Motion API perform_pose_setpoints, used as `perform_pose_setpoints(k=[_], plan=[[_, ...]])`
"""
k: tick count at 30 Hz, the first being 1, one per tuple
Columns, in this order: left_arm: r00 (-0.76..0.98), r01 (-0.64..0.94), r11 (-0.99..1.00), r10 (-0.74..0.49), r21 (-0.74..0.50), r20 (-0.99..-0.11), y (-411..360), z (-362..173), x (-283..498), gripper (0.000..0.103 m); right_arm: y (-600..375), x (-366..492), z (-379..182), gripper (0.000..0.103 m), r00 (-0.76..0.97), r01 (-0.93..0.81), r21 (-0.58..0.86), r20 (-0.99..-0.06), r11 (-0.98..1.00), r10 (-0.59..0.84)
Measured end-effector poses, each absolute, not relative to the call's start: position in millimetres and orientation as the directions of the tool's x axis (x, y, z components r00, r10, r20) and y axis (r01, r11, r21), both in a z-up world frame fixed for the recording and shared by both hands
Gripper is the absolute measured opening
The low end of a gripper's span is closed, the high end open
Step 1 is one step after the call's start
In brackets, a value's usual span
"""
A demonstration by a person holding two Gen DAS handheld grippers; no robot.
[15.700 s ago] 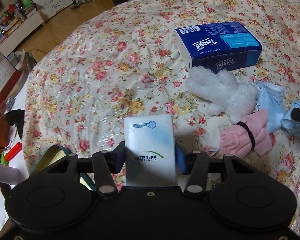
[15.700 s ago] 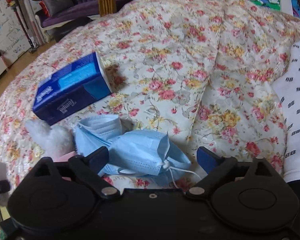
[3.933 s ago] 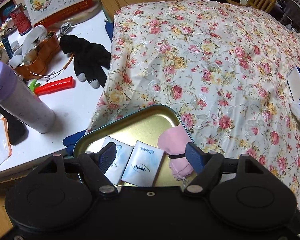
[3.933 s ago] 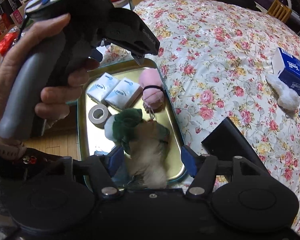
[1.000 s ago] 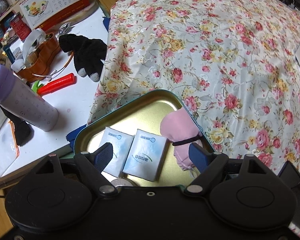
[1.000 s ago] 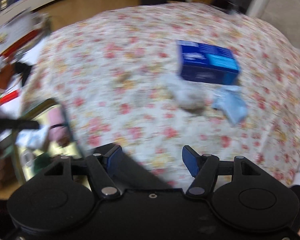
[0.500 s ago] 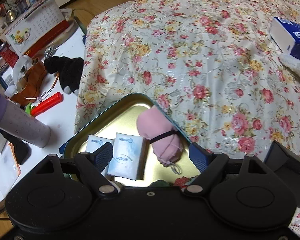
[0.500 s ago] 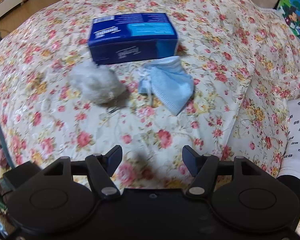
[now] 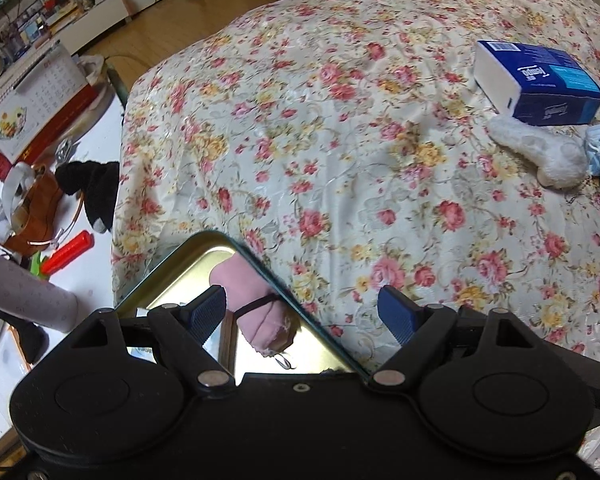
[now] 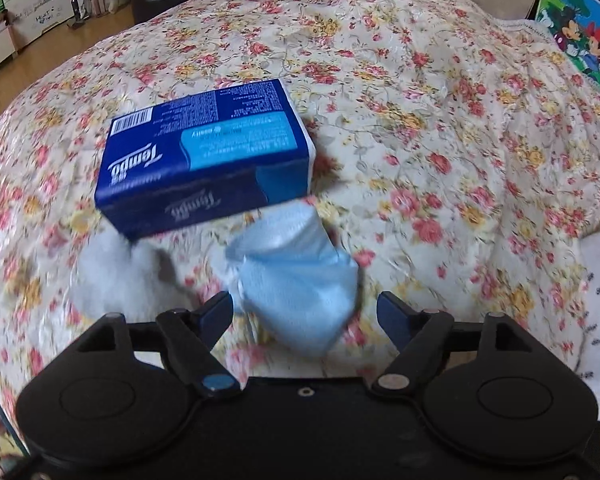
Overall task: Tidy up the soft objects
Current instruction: 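Move both tools to the bed and grasp the last blue mask with the right tool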
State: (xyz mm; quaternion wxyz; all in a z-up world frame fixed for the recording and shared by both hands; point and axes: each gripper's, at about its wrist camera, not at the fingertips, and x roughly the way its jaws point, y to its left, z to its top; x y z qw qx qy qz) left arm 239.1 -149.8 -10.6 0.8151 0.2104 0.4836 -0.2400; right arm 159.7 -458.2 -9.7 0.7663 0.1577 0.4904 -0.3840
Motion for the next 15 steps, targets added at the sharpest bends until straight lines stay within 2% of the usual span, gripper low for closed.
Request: perform_pose_setpoints(k=[9, 11, 13, 15], plan=[[0.416, 0.643, 0.755, -0.201, 0.131, -0.887, -180, 7, 230, 0.081, -483, 188, -33, 0.079, 0.184, 0.751, -0.133, -0.899, 0.647, -0.397], [0.415, 0.653, 0.745, -0.202, 0.136, -0.887, -187, 10, 227, 0.081, -487, 190, -38, 0.069, 0.166, 0.751, -0.151, -0.899, 0.642, -0.405], [0.415, 0.663, 0.735, -0.202, 0.142, -0.887, -194, 12, 225, 0.081, -492, 188, -41, 0.065, 0.173, 0.749, -0.135, -0.905, 0.648, -0.389], [0.409, 0.672, 0.726, -0.202, 0.143, -0.890, -201, 14, 223, 0.081, -495, 183, -39, 0.052, 0.195, 0.749, -0.112, -0.905, 0.653, -0.379]])
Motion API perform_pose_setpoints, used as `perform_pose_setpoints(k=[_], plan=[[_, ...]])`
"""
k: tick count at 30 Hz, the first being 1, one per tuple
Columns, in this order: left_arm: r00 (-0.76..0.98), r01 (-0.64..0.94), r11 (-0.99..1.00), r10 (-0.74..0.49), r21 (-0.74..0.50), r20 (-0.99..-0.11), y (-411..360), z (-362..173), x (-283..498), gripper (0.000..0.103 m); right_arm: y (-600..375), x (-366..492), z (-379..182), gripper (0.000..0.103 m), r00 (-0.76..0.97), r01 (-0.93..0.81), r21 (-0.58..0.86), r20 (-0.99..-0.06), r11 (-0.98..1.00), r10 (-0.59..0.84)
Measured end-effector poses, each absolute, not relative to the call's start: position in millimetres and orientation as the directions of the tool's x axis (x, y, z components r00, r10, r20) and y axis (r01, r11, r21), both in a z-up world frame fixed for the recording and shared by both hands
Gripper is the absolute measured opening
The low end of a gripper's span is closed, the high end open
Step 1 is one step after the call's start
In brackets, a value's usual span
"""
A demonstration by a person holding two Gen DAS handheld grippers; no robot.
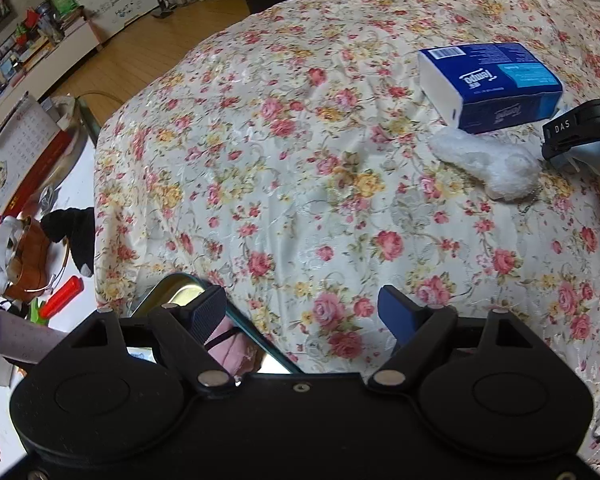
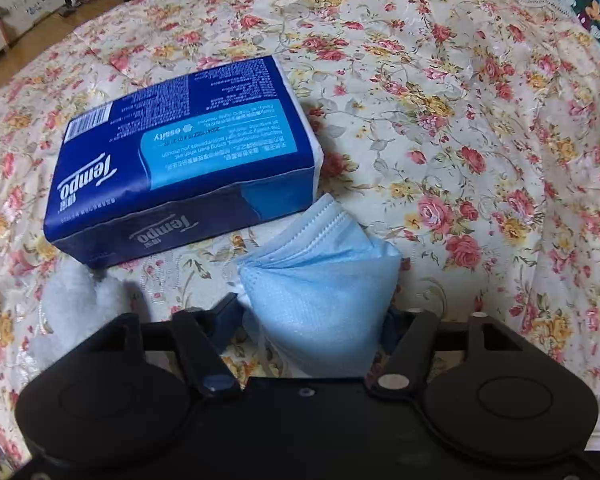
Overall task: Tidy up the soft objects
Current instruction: 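Move both tools to the bed and grasp the last blue mask with the right tool, then grasp the white fluffy plush with the left tool while the right tool holds the mask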
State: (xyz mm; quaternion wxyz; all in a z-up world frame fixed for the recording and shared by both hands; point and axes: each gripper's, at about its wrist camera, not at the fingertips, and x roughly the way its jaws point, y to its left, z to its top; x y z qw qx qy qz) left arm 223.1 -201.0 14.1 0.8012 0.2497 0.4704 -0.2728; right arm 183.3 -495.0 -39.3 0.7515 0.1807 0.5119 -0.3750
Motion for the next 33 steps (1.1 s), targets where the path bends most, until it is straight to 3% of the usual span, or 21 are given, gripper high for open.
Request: perform_pose_setpoints(k=[2, 5, 16, 20, 33], plan=[[0.395, 0.681, 0.719, -0.204, 0.137, -0.896, -208, 16, 222, 0.081, -497, 178, -36, 0.040, 0.202, 0.746, -0.108, -0.904, 0.658, -0.377], [0.377, 0.693, 0.710, -0.206, 0.128, -0.903, -222, 20, 220, 0.081, -499, 164, -30, 0.035, 0.215, 0.749, -0.075, -0.913, 0.659, -0.348], [0.340, 0.756, 0.646, -0.259, 0.100, -0.904, -305, 35, 201, 0.081, -464, 94, -6, 0.035, 0.232, 0.752, -0.046, -0.915, 0.657, -0.330], [0.332, 0.764, 0.637, -0.254, 0.101, -0.908, -337, 24, 198, 0.088, -447, 74, -1, 0.035, 0.273, 0.741, -0.006, -0.910, 0.671, -0.310], [0.303, 0.710, 0.699, -0.191, 0.088, -0.934, -394, -23, 215, 0.088, -441, 55, -6, 0.035, 0.299, 0.749, -0.002, -0.892, 0.663, -0.340]])
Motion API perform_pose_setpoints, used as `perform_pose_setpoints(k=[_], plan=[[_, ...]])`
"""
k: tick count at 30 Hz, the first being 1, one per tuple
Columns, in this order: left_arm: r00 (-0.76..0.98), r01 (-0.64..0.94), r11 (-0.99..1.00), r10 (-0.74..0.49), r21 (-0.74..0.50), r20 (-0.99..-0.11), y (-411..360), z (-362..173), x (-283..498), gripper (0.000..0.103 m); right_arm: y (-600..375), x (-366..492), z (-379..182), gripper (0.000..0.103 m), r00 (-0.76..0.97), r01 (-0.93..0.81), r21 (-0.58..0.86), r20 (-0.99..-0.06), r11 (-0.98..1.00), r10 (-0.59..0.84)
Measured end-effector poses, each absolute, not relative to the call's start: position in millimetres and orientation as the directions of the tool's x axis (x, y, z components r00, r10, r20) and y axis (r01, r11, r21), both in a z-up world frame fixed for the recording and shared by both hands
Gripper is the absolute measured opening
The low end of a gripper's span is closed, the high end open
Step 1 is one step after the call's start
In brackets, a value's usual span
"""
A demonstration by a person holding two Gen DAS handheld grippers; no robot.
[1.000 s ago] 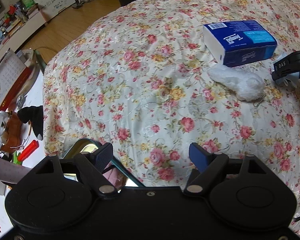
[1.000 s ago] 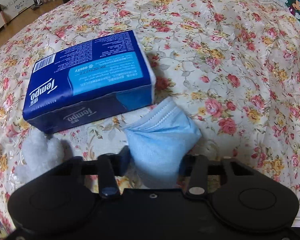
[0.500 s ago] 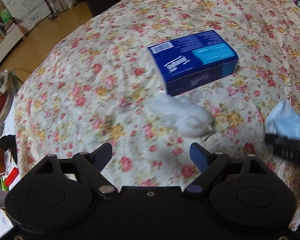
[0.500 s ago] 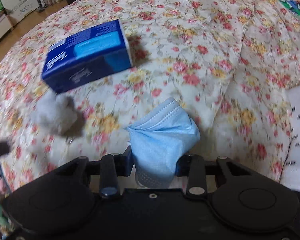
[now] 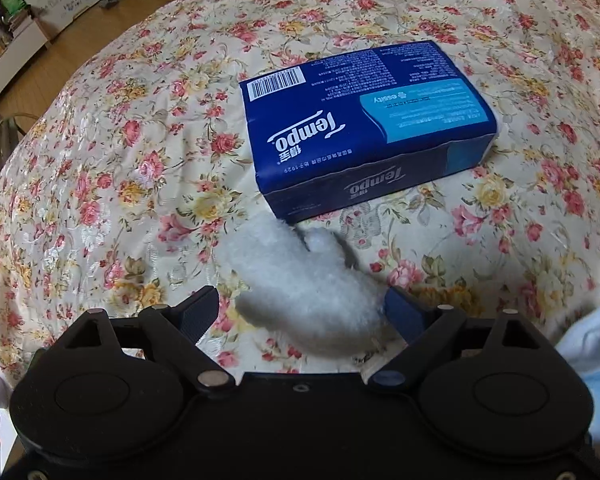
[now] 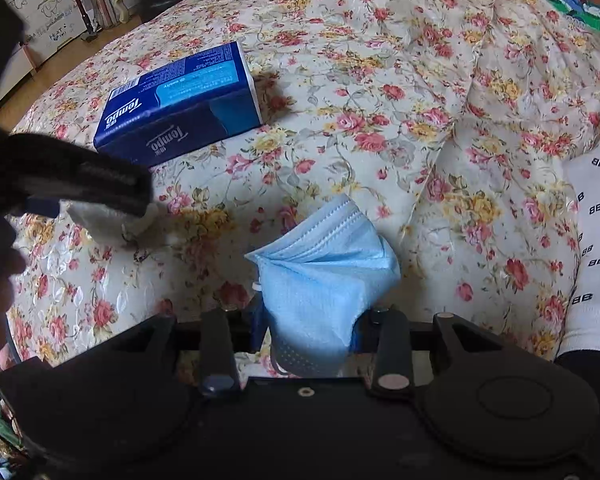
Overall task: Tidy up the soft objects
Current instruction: 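Grasp the white fluffy plush with the left tool while the right tool holds the mask, then carry the white plush and blue mask to the gold tray and release both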
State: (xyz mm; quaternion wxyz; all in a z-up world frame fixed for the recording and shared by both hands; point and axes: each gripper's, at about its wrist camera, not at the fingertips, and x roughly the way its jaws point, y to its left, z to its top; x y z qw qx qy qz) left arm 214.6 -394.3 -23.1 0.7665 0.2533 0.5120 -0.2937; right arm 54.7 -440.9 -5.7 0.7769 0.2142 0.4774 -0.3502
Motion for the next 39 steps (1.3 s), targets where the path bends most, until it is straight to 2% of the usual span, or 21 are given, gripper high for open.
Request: perform_pose_setpoints(k=[4, 5, 6, 11, 19, 28, 39], plan=[[0.287, 0.704, 0.706, -0.180, 0.079, -0.941, -403, -35, 217, 0.084, -443, 55, -7, 0.035, 0.306, 0.751, 0.005, -0.889, 0.660, -0.340], [0.277, 0.704, 0.707, -0.182, 0.070, -0.944, -404, -37, 217, 0.075, -443, 55, -7, 0.035, 0.303, 0.755, 0.000, -0.887, 0.655, -0.349], [0.257, 0.706, 0.706, -0.193, 0.048, -0.947, -405, -38, 218, 0.071, -444, 54, -7, 0.035, 0.301, 0.759, -0.005, -0.884, 0.651, -0.357], [0.284, 0.706, 0.706, -0.206, 0.059, -0.936, -403, -28, 213, 0.058, -448, 51, -7, 0.035, 0.304, 0.772, 0.001, -0.879, 0.636, -0.367], [0.325, 0.701, 0.711, -0.246, 0.058, -0.913, -357, 15, 208, 0.058, -453, 49, -14, 0.035, 0.279, 0.791, -0.025, -0.875, 0.611, -0.397], [0.389, 0.625, 0.778, -0.238, 0.066, -0.890, -233, 58, 218, 0.058, -445, 53, -19, 0.035, 0.274, 0.780, -0.057, -0.864, 0.623, -0.422], [0.443, 0.416, 0.904, -0.110, 0.095, -0.890, -88, 38, 257, 0.058, -403, 61, -3, 0.035, 0.303, 0.738, -0.077, -0.850, 0.671, -0.431]])
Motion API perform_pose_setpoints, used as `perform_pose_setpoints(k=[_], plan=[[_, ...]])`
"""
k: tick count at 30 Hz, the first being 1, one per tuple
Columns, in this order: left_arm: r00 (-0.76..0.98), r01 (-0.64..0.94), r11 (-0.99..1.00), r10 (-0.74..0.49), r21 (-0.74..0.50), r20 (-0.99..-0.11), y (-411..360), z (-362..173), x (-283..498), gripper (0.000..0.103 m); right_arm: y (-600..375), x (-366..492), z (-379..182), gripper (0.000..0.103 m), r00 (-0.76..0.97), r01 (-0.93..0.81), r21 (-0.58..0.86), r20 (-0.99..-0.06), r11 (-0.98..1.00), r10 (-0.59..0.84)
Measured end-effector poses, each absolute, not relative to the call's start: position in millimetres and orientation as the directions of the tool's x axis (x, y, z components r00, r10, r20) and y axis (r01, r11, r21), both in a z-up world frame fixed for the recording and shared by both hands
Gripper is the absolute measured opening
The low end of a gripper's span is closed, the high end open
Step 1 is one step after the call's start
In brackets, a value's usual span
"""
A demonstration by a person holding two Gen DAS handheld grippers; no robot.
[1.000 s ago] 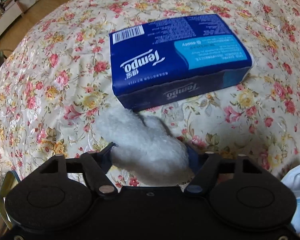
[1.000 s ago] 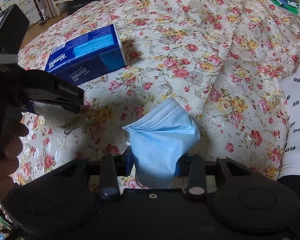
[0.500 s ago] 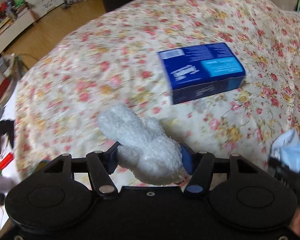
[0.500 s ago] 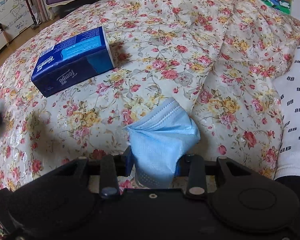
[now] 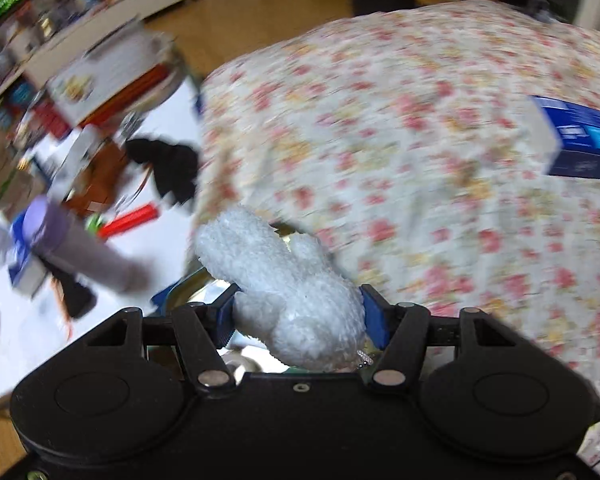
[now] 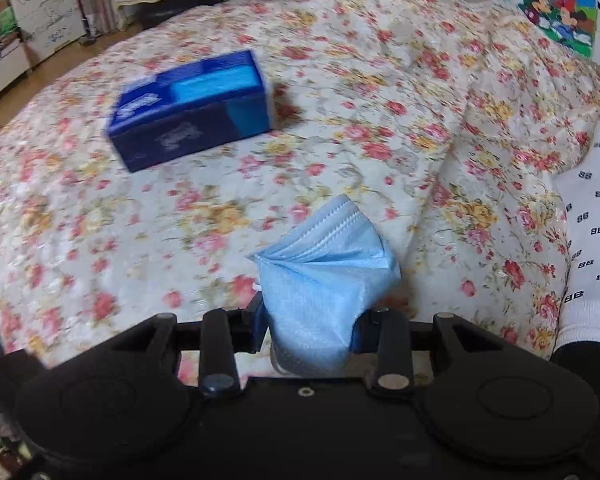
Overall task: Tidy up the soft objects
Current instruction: 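Carry the white plush and blue mask to the gold tray and release both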
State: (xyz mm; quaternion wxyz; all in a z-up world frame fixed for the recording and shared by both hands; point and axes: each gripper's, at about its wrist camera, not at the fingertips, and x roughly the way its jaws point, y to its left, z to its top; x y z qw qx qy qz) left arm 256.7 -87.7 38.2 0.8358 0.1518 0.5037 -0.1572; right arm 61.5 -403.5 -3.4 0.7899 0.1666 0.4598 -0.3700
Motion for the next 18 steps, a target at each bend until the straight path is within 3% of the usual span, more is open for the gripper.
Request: perform_pose_setpoints(k=[9, 18], plan=[[0.383, 0.333, 0.943, -0.120, 0.016, -0.916, -47, 1, 278, 0.059, -322, 84, 46, 0.035, 0.439, 0.607, -0.016, -0.826, 0.795, -0.353], [0.366, 0.322, 0.947, -0.143, -0.019, -0.920, -52, -22, 299, 0.059, -229, 114, 63, 0.036, 0.510, 0.388, 0.053, -0.844, 0.920, -0.167]])
